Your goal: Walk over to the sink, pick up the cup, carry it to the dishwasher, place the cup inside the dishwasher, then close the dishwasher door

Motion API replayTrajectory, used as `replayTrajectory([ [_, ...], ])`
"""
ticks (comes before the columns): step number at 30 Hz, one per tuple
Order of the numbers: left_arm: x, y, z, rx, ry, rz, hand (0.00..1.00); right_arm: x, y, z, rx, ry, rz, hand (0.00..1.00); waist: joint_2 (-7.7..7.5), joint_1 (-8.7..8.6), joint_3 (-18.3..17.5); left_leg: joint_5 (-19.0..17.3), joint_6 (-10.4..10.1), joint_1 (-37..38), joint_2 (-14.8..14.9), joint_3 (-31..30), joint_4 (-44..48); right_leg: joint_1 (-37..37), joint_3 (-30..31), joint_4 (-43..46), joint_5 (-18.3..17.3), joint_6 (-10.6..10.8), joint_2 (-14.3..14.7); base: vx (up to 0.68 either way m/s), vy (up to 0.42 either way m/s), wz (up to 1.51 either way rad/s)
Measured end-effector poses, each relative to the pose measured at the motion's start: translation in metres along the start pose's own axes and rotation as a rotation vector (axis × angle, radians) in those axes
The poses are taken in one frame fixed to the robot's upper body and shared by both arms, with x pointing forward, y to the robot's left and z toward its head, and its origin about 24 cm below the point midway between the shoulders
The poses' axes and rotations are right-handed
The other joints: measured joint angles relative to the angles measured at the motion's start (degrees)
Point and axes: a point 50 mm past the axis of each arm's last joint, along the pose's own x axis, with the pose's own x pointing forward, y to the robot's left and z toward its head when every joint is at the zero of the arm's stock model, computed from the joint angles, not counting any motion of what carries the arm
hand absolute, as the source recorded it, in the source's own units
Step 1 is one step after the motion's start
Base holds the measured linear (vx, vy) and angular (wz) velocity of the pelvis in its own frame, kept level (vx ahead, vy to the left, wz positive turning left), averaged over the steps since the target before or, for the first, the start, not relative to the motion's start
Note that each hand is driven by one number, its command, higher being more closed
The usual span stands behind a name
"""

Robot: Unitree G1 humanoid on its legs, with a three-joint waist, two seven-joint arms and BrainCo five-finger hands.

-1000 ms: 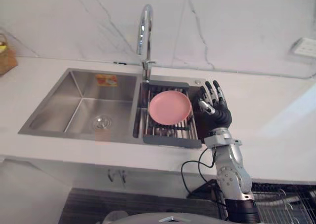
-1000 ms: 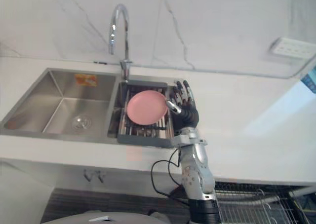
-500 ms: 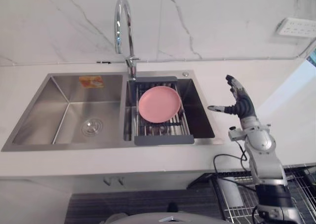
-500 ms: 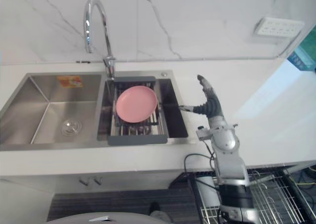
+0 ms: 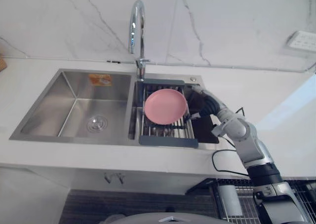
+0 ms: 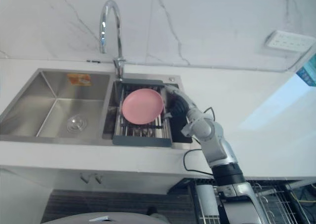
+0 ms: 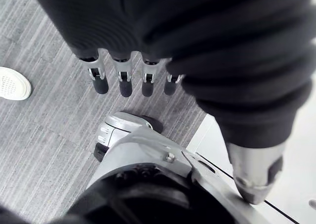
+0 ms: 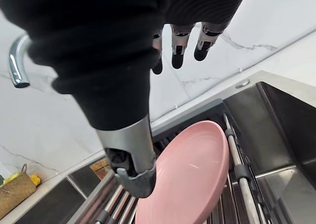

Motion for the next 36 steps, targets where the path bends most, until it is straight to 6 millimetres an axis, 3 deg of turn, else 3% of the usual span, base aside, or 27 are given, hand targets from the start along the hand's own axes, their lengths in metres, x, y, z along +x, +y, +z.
replayTrajectory([
  [8,0.000,0.000,-0.002,0.005,0.016,-0.018,0.00,0.012,0.024,0.007,-0.195,-0.032,0.150,0.00,-0.18,0.47,-0.1,1.2,0.0,-0.6,-0.2,-2.0,-1.1,0.1,-2.5,0.0,0.0,0.0,-0.3,-0.01,-0.004,0.13],
  [13,-0.001,-0.003,-0.001,0.017,0.007,-0.046,0.00,0.018,0.036,-0.003,-0.389,-0.010,0.175,0.00,-0.21,1.72,-0.1,1.8,0.2,-0.8,-0.7,-2.8,-1.7,0.0,-3.2,0.0,0.3,-0.3,-0.7,-0.02,0.011,0.07],
  [19,-0.001,-0.004,0.001,0.018,0.003,-0.058,0.00,0.020,0.056,-0.006,-0.507,-0.035,0.253,0.00,-0.22,2.26,-0.1,2.0,0.2,-1.0,-0.9,-3.6,-1.7,0.2,-4.0,0.0,0.3,-0.3,-0.8,-0.01,0.007,0.07],
  [32,-0.001,-0.006,0.002,0.055,0.003,-0.074,0.00,0.022,0.063,-0.029,-0.658,0.046,0.208,0.00,0.13,3.03,0.1,2.6,0.1,-1.8,-0.9,-5.0,-1.8,0.2,-5.2,0.0,0.4,-0.4,-0.8,-0.01,0.002,0.04],
  [33,-0.001,-0.007,0.002,0.056,0.005,-0.082,0.00,0.022,0.063,-0.032,-0.679,0.058,0.187,1.00,0.31,3.25,0.2,2.6,0.1,-1.8,-0.9,-5.0,-1.8,0.2,-5.2,0.0,0.4,-0.4,-0.8,0.00,0.000,0.00],
  [36,-0.001,-0.008,0.002,0.054,0.011,-0.089,0.00,0.022,0.061,-0.036,-0.700,0.072,0.157,1.00,0.51,3.38,0.4,2.6,0.1,-1.8,-0.9,-4.9,-1.8,0.2,-5.1,0.0,0.4,-0.5,-0.8,0.00,0.000,0.00],
])
